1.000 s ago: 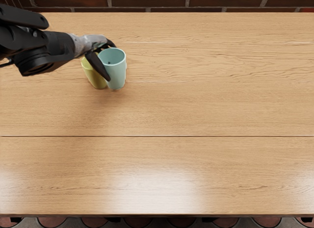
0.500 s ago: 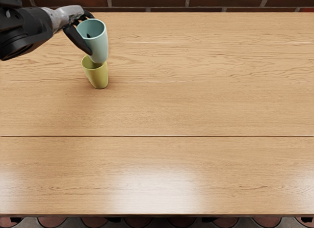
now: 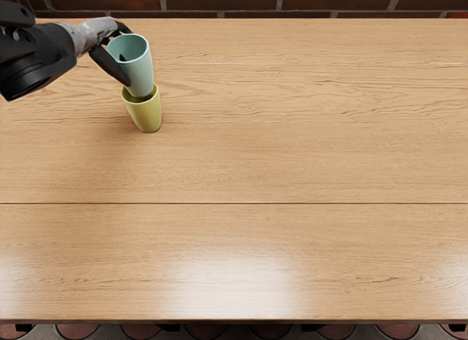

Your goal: Pick up cup and place in cup with left hand

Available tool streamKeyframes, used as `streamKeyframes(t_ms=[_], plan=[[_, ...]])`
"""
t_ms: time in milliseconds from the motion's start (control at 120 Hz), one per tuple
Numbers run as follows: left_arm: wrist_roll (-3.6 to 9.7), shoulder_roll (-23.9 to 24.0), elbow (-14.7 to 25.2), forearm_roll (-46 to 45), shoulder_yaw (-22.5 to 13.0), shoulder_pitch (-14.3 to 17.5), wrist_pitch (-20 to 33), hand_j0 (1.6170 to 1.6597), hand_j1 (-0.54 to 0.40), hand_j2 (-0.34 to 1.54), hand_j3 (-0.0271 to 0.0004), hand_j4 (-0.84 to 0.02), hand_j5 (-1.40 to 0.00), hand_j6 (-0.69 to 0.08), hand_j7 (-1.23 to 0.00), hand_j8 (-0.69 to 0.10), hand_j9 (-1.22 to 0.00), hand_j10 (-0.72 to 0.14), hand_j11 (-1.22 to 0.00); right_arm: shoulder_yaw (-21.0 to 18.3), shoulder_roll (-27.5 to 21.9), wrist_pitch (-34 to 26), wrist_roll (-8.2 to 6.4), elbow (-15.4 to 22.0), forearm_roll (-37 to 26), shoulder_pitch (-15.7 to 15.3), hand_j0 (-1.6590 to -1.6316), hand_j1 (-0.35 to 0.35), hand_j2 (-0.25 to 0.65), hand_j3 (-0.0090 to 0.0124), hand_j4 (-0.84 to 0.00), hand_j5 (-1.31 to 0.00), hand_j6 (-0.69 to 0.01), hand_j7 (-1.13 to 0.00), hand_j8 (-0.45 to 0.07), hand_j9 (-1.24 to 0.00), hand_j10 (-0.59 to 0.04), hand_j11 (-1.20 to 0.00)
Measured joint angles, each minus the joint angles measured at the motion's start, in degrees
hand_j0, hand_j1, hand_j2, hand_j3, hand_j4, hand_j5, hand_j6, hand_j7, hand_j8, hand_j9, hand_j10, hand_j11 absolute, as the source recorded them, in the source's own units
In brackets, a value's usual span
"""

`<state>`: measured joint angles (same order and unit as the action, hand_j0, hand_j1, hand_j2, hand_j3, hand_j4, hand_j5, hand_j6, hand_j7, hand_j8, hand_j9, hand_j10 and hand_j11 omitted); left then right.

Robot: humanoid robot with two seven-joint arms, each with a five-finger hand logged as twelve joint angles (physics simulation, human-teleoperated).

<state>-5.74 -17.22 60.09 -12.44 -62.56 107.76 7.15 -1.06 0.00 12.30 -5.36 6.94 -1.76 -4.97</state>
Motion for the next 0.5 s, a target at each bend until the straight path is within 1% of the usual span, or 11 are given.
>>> streamKeyframes(t_ms=[50,83,117,175,225,317,367,392,417,467,500], plan=[[0.01,0.0,0.0,0.0,0.0,0.0,0.0,1.6545,-0.187,0.12,0.0,-0.274,-0.73,-0.245,-0.71,-0.46,-0.71,-0.502,-0.71,0.0,0.0,0.0,0.0,0.0,0.0,0.0,-1.6581,-0.335,-0.002,0.0,-0.012,-0.02,-0.012,-0.01,-0.012,-0.02,-0.012,-0.02],[0.01,0.0,-0.1,0.0,0.0,0.0,0.0,1.6549,-0.171,0.12,0.0,-0.278,-0.69,-0.256,-0.67,-0.447,-0.68,-0.483,-0.68,0.0,0.0,0.0,0.0,0.0,0.0,0.0,-1.6581,-0.335,-0.002,0.0,-0.012,-0.02,-0.012,-0.01,-0.012,-0.01,-0.012,-0.01],[0.02,0.0,-0.1,-0.1,0.0,0.0,0.1,1.6554,-0.121,0.1,0.0,-0.26,-0.62,-0.241,-0.6,-0.403,-0.61,-0.434,-0.61,0.0,0.0,0.0,0.0,0.0,0.0,0.0,-1.6581,-0.335,-0.002,0.0,-0.012,-0.01,-0.012,-0.01,-0.012,-0.01,-0.012,-0.01],[0.02,0.0,-0.1,-0.1,0.0,0.0,0.0,1.6561,-0.012,0.08,0.0,-0.202,-0.47,-0.188,-0.46,-0.31,-0.46,-0.333,-0.47,0.0,0.0,0.0,0.0,0.0,0.0,0.0,-1.6581,-0.335,-0.002,0.0,-0.012,-0.01,-0.012,-0.01,-0.012,-0.01,-0.012,-0.01],[0.02,0.0,-0.1,-0.1,-0.1,0.0,-0.1,1.6565,0.063,0.06,0.0,-0.161,-0.37,-0.15,-0.36,-0.245,-0.37,-0.263,-0.37,0.0,0.0,0.0,0.0,0.0,0.0,0.0,-1.6581,-0.335,-0.002,0.0,-0.012,-0.01,-0.012,-0.01,-0.012,-0.01,-0.012,-0.01],[0.0,-0.5,0.0,0.0,-0.1,-0.3,-0.5,1.6571,0.163,0.04,0.0,-0.106,-0.24,-0.099,-0.24,-0.16,-0.24,-0.172,-0.24,0.0,0.0,0.0,0.0,0.0,0.0,0.0,-1.6581,-0.335,-0.002,0.0,-0.012,-0.01,-0.012,-0.01,-0.012,-0.01,-0.012,-0.01],[-0.05,-2.4,0.1,0.1,-0.2,-0.4,-0.9,1.6573,0.201,0.03,0.0,-0.086,-0.19,-0.08,-0.19,-0.128,-0.19,-0.137,-0.19,0.0,0.0,0.0,0.0,0.0,0.0,0.0,-1.6581,-0.335,-0.002,0.0,-0.012,-0.01,-0.012,-0.01,-0.012,-0.01,-0.012,-0.01],[-0.07,-4.4,0.2,0.1,-0.4,-0.4,-2.1,1.6574,0.217,0.03,0.0,-0.077,-0.17,-0.072,-0.17,-0.114,-0.17,-0.122,-0.17,0.0,0.0,0.0,0.0,0.0,0.0,0.0,-1.6581,-0.335,-0.002,0.0,-0.012,-0.01,-0.012,-0.01,-0.012,-0.01,-0.012,-0.01],[-0.07,-6.4,0.3,0.1,-0.7,-0.3,-4.5,1.6574,0.231,0.03,0.0,-0.069,-0.15,-0.065,-0.15,-0.102,-0.15,-0.109,-0.15,0.0,0.0,0.0,0.0,0.0,0.0,0.0,-1.6581,-0.335,-0.002,0.0,-0.012,-0.01,-0.012,-0.01,-0.012,-0.01,-0.012,-0.01],[-0.07,-10.2,0.4,0.0,-1.7,-0.2,-11.3,1.6576,0.254,0.02,0.0,-0.057,-0.12,-0.053,-0.12,-0.082,-0.12,-0.088,-0.12,0.0,0.0,0.0,0.0,0.0,0.0,0.0,-1.6581,-0.335,-0.002,0.0,-0.012,-0.01,-0.012,-0.01,-0.012,-0.01,-0.012,-0.01],[-0.06,-11.3,0.5,0.0,-2.6,-0.2,-15.0,1.6577,0.267,0.02,0.0,-0.049,-0.11,-0.047,-0.1,-0.071,-0.1,-0.076,-0.1,0.0,0.0,0.0,0.0,0.0,0.0,0.0,-1.6581,-0.335,-0.002,0.0,-0.012,-0.01,-0.012,-0.01,-0.012,-0.01,-0.012,-0.01]])
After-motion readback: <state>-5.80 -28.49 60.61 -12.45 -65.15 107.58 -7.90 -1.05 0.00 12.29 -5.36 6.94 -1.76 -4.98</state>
